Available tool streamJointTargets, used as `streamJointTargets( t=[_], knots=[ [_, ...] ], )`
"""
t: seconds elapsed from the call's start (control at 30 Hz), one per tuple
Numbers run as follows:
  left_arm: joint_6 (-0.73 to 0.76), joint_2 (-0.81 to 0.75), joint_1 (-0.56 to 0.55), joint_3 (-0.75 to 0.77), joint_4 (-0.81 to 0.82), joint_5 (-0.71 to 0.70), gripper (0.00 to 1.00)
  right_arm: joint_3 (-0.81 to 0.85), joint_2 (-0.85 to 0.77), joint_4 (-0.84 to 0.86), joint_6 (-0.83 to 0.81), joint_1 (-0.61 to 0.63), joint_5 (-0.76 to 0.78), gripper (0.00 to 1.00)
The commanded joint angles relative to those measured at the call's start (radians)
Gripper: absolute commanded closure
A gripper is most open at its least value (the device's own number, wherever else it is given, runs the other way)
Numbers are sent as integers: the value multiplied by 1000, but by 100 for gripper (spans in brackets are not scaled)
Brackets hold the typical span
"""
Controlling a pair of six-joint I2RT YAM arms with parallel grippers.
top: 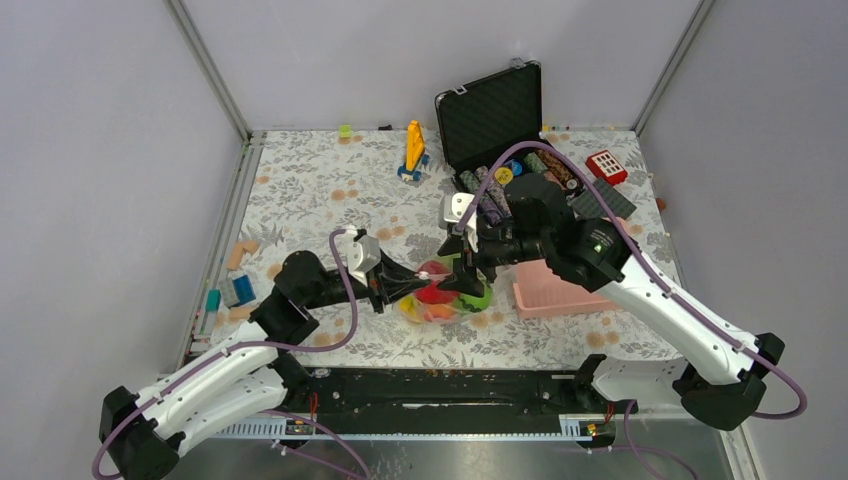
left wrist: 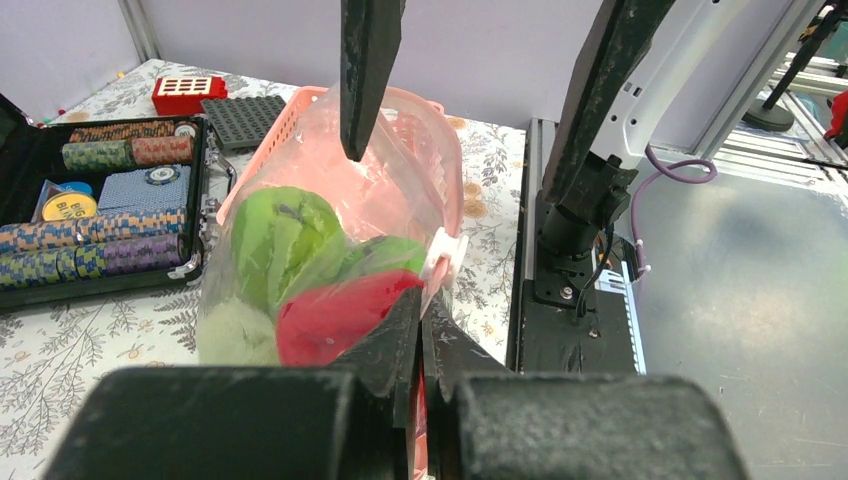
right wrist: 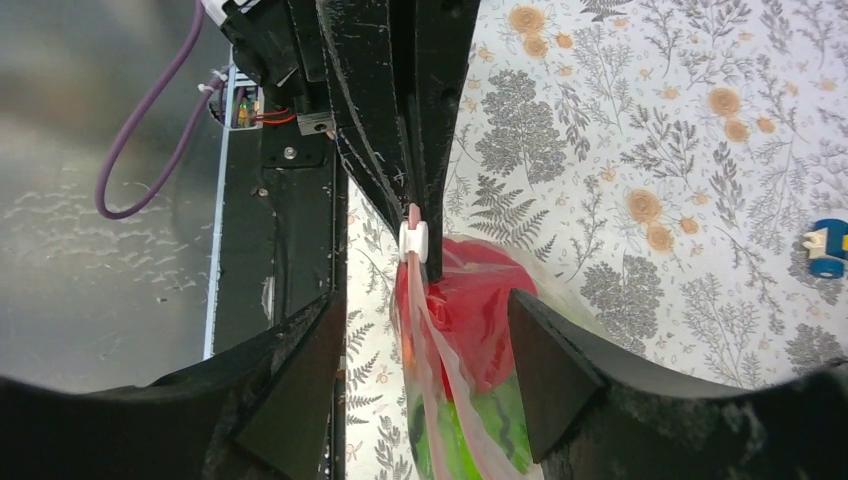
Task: Place the food in the zip-top bag and seal the zipper
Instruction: Zip the zipper food storage bag at the center of the board.
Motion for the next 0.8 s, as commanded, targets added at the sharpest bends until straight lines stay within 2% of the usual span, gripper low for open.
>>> streamJointTargets(
  t=[0.0,0.47,0.6,0.77],
  knots=[
    [18,-25,0,55,17,-7,100,41,25,44,43,8,-59,32],
    [0,-34,0,58,7,-60,100,74,107,60,16,68,1,38],
    [0,-40,-1,56,4,-61,100,81,122,65,24,78,26,47],
    [3,-49,-1,54,-1,-60,100,86,134,78,53,80,55,73]
  ],
)
